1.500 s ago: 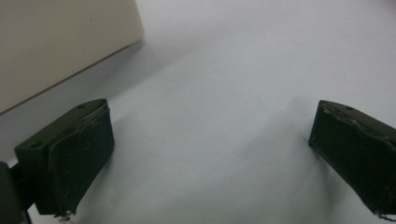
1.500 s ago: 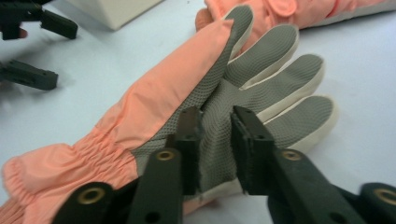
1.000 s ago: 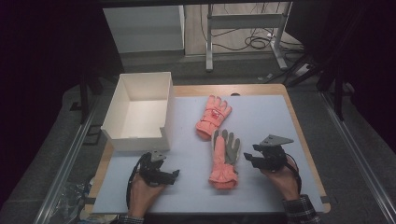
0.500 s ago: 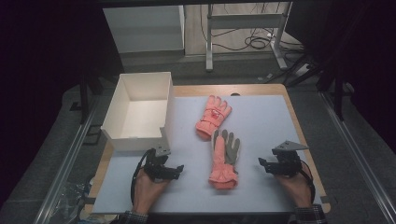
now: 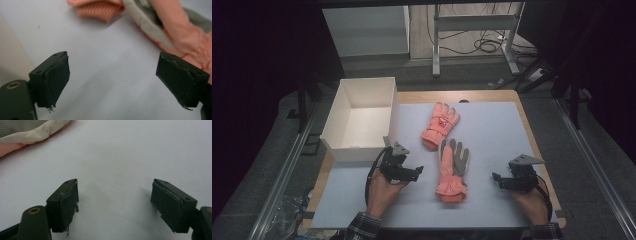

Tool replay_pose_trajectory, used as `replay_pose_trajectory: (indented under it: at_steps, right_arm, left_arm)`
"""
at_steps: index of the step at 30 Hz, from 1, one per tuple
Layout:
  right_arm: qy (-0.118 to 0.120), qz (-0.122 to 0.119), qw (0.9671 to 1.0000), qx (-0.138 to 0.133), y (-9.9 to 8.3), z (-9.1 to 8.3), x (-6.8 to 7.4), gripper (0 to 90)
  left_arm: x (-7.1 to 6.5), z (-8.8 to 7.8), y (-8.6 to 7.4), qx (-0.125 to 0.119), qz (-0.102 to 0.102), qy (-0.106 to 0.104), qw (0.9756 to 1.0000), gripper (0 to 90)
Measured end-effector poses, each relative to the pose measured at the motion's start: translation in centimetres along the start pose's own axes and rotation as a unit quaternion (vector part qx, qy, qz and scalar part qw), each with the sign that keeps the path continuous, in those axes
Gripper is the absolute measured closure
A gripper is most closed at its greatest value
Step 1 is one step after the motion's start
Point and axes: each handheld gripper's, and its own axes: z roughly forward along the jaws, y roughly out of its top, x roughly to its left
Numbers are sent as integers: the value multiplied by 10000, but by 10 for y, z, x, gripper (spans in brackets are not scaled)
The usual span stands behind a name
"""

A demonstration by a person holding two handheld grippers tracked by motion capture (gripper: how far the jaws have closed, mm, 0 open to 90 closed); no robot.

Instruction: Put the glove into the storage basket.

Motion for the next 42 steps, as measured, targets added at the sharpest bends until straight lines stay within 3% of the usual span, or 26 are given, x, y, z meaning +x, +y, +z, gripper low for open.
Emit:
replay_pose_trajectory:
  at_steps: [7,10,14,18,25,28,30,32,38,42]
  right_arm:
    - [10,9,10000,-19,-1,0,0,225]
    - [11,10,10000,-17,-1,0,0,225]
    - [30,36,10000,-2,1,0,0,231]
    - [217,90,9997,-69,13,3,0,256]
    - [376,-162,9989,-229,50,14,4,299]
    - [562,-231,9977,-311,75,25,7,322]
    - [620,-228,9973,-316,79,27,8,324]
    - [788,-266,9960,-318,97,40,13,323]
    - [900,-355,9946,-371,124,60,19,323]
    - [995,-448,9937,-252,138,73,22,323]
  left_arm:
    - [-6,7,26,-115,155,-51,9998,131]
    - [-7,9,26,-70,170,-49,9998,130]
    - [-8,9,12,30,135,-63,9999,112]
    - [-7,4,-2,104,132,4,9999,92]
    - [-2,0,-22,173,57,56,9998,74]
    - [2,-2,-35,249,16,101,9996,69]
    - [2,-3,-39,266,25,122,9996,64]
    - [4,-7,-47,252,32,166,9995,63]
    - [8,-11,-62,221,-41,288,9993,57]
    - [9,-13,-71,183,-102,330,9992,56]
